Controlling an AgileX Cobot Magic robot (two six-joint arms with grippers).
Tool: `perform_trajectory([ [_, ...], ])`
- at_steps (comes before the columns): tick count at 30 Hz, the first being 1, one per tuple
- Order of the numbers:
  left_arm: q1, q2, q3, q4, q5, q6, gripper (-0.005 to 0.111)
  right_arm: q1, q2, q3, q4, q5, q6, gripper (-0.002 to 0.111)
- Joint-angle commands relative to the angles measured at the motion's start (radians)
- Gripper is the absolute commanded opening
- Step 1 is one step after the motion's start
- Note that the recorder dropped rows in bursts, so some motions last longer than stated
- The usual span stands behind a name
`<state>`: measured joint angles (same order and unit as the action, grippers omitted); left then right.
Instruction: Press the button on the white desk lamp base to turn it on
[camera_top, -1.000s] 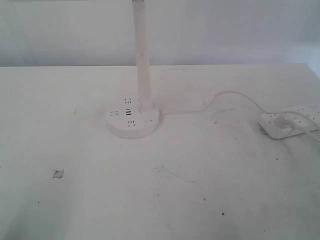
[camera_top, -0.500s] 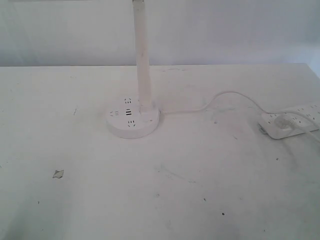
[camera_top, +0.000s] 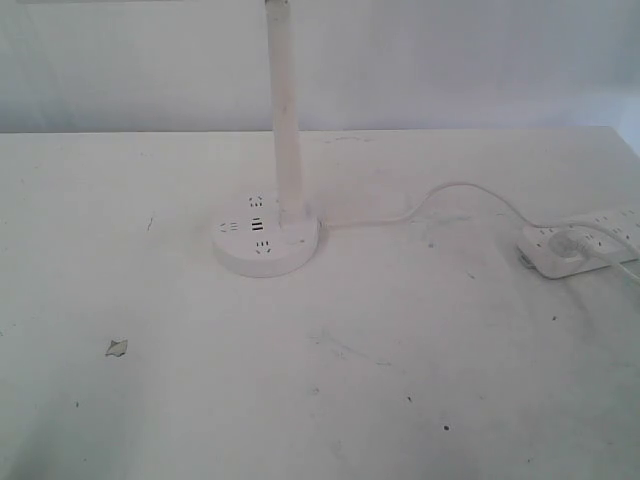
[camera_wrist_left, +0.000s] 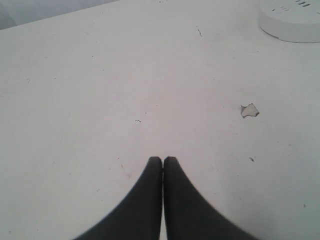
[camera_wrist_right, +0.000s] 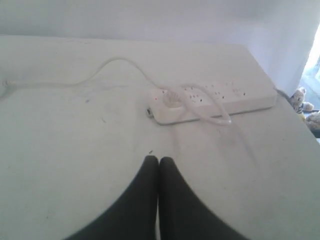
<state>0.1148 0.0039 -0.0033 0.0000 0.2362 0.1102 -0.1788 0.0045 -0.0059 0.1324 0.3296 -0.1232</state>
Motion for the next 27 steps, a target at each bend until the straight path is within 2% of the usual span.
perform_trajectory([
  [1, 0.003, -0.004, 0.003, -0.006, -0.002, -0.001, 0.000, 0.004, -0.004, 0.006, -0.008, -0.145, -0.014, 0.000],
  [9, 0.003, -0.004, 0.003, -0.006, -0.002, -0.001, 0.000, 0.004, -0.004, 0.006, -0.010, -0.419, 0.012, 0.000],
  [16, 0.003, -0.004, 0.003, -0.006, -0.002, -0.001, 0.000, 0.004, -0.004, 0.006, 0.005, -0.492, 0.033, 0.000],
  [23, 0.003, -0.004, 0.003, -0.006, -0.002, -0.001, 0.000, 0.004, -0.004, 0.006, 0.008, -0.701, 0.300, 0.000],
  [27, 0.003, -0.004, 0.003, -0.006, -0.002, -0.001, 0.000, 0.004, -0.004, 0.006, 0.008, -0.718, 0.484, 0.000],
])
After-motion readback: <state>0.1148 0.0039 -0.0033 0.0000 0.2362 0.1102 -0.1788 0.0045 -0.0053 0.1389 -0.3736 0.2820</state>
